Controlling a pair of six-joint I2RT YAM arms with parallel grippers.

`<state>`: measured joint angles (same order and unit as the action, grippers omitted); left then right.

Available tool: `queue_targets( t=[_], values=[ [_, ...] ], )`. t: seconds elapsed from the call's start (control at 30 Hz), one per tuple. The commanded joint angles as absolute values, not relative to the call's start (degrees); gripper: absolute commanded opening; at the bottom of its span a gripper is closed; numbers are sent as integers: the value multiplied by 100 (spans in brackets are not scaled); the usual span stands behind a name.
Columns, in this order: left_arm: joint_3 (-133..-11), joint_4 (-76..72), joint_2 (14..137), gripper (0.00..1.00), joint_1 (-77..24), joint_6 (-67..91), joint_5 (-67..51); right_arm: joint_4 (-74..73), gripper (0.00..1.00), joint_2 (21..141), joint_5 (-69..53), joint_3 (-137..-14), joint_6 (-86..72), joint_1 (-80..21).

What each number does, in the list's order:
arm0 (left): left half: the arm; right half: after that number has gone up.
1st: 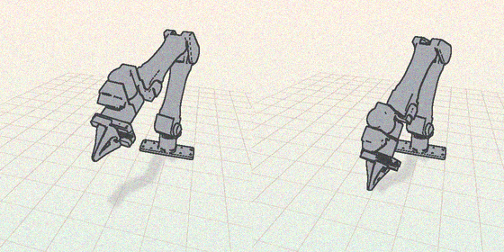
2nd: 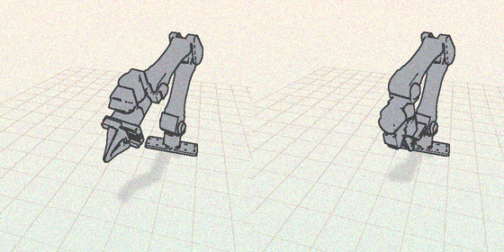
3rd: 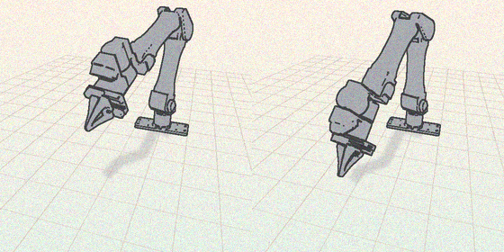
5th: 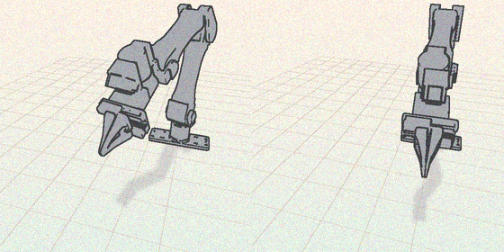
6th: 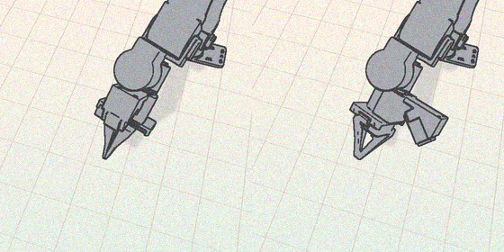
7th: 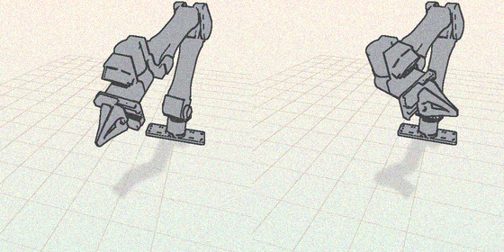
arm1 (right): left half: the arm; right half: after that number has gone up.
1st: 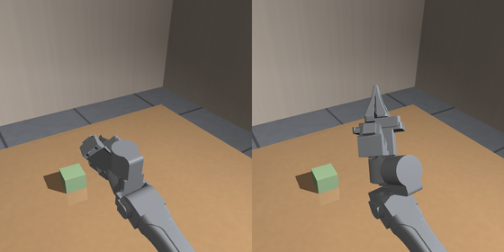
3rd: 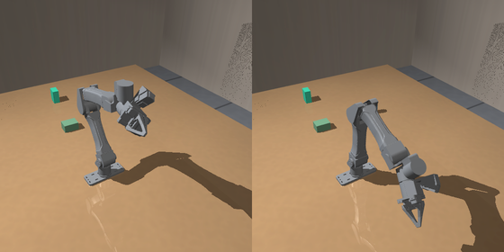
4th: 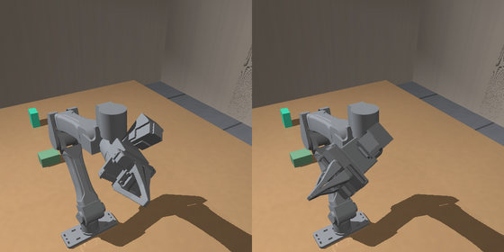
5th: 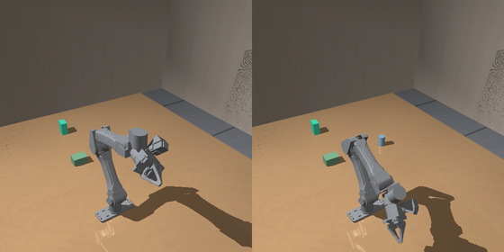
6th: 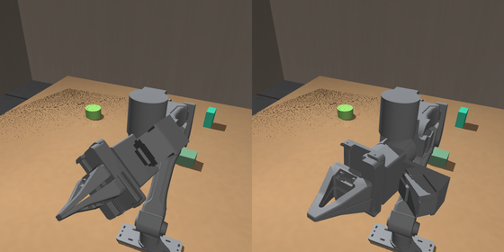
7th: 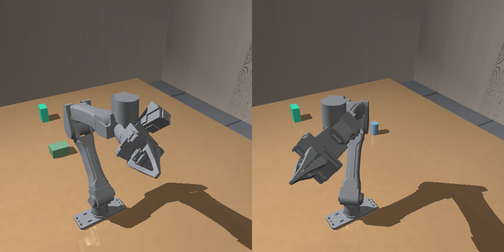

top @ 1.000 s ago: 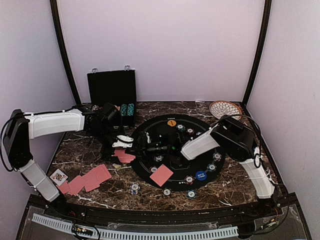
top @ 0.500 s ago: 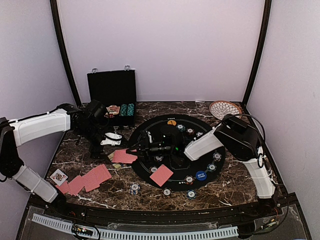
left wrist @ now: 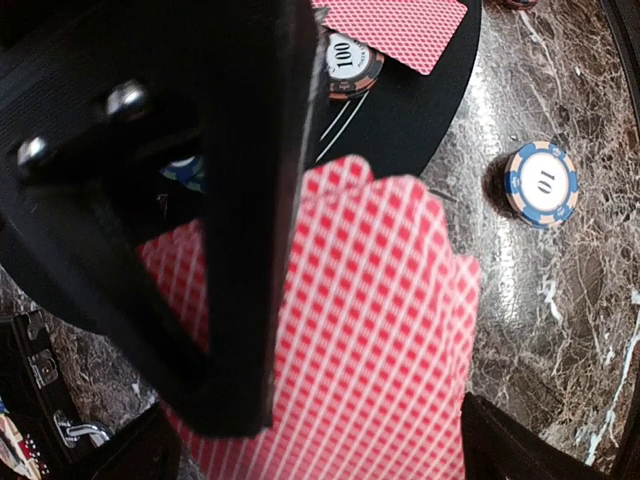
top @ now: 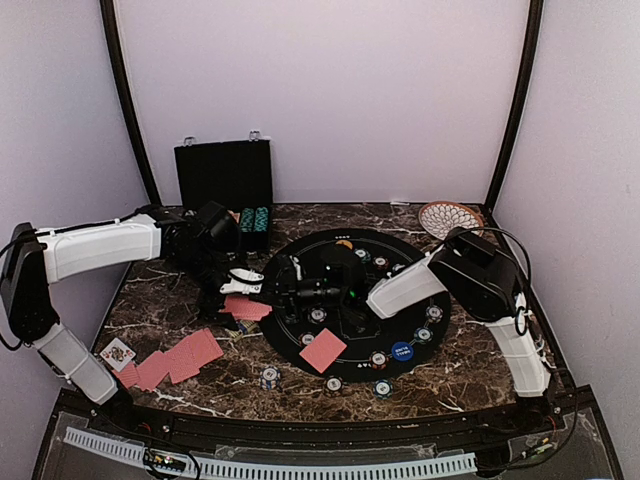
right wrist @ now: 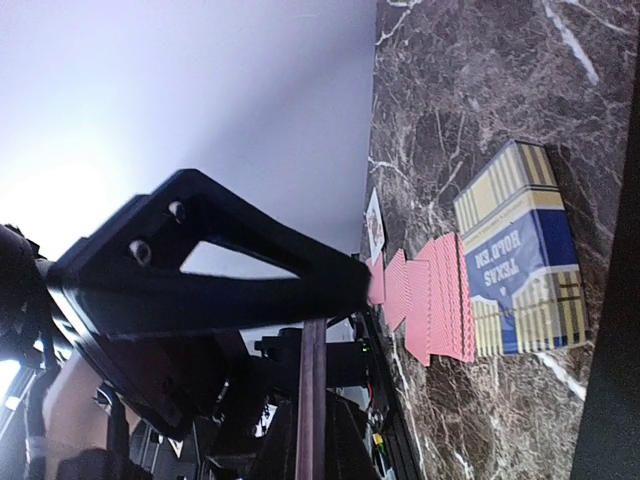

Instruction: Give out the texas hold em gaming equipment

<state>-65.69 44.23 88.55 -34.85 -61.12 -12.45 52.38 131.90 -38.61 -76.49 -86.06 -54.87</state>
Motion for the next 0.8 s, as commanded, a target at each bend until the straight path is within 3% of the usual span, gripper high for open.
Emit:
queue_targets(
  t=[0.0,0.43,0.77],
  values=[
    [-6776,4301,8979,99,-3565,-5927,-1249,5783,0,13112,-3886,-7915,-8729,-5528],
    [-7141,4315,9069,99,-3576,-5744,-962,5506,0,13120,-3841,-7928,-8552,-5536],
    [-7128,4399,9079,93,-3655,-5629,-1103,5447,0,13113,-3790,-7963,-8543,-5537]
  ],
)
